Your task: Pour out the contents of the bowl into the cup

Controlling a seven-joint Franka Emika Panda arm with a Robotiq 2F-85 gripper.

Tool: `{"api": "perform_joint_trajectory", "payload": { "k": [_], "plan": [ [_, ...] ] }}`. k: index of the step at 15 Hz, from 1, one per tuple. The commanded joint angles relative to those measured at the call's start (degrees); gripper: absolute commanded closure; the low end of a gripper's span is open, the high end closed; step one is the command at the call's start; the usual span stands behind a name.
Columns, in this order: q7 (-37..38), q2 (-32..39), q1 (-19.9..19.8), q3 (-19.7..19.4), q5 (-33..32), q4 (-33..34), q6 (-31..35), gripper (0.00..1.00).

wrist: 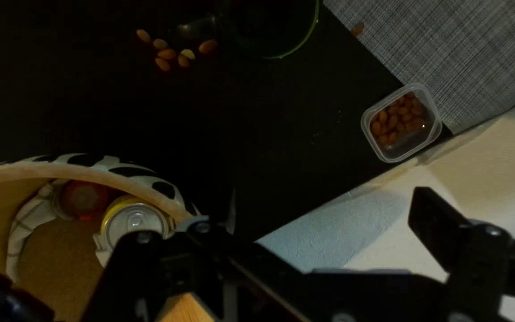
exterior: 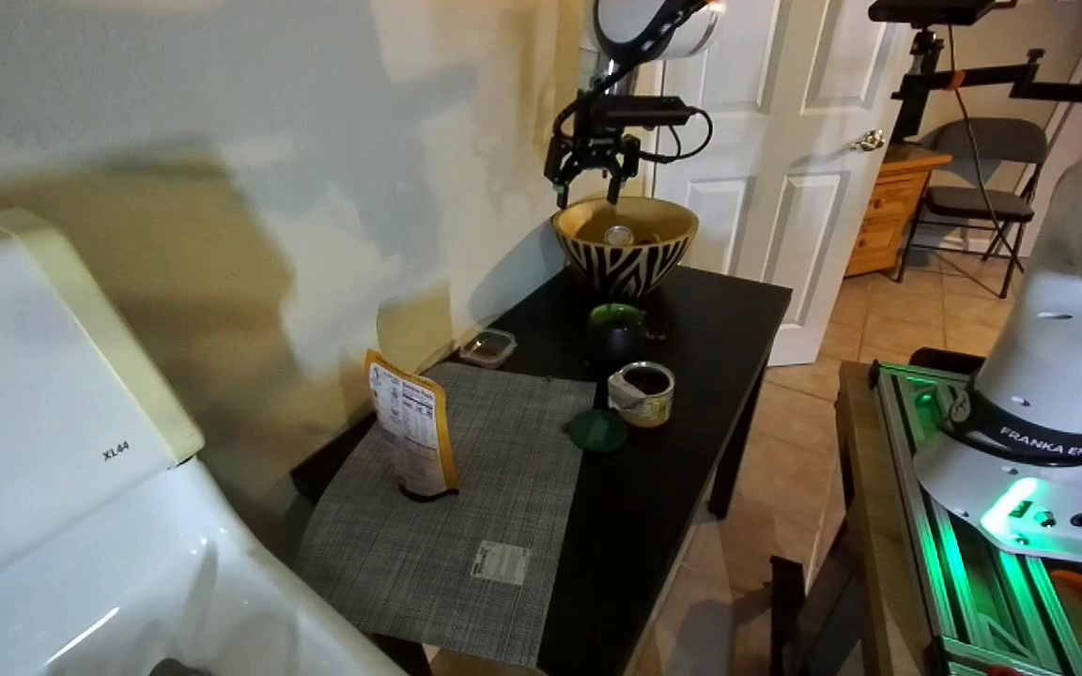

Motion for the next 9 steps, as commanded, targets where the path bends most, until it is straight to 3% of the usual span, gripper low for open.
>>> {"api": "perform_joint_trajectory", "payload": {
  "k": [1, 2, 3, 7, 9],
  "plan": [
    [3.1, 8.8, 0.5, -0.1, 3.5, 5.7, 0.3, 0.00],
    [0.5, 9.1, 0.2, -0.1, 5.9, 6.9, -2.4, 0.00],
    [2.1, 6.2, 0.9, -0.5, 2.5, 3.1, 0.7, 0.00],
    [1.6, 9.3, 0.9, -0.6, 4.4, 6.2, -0.4, 0.00],
    [3.1, 12.9, 1.8, 0.4, 6.4, 7.3, 4.0, 0.00]
  ]
}}
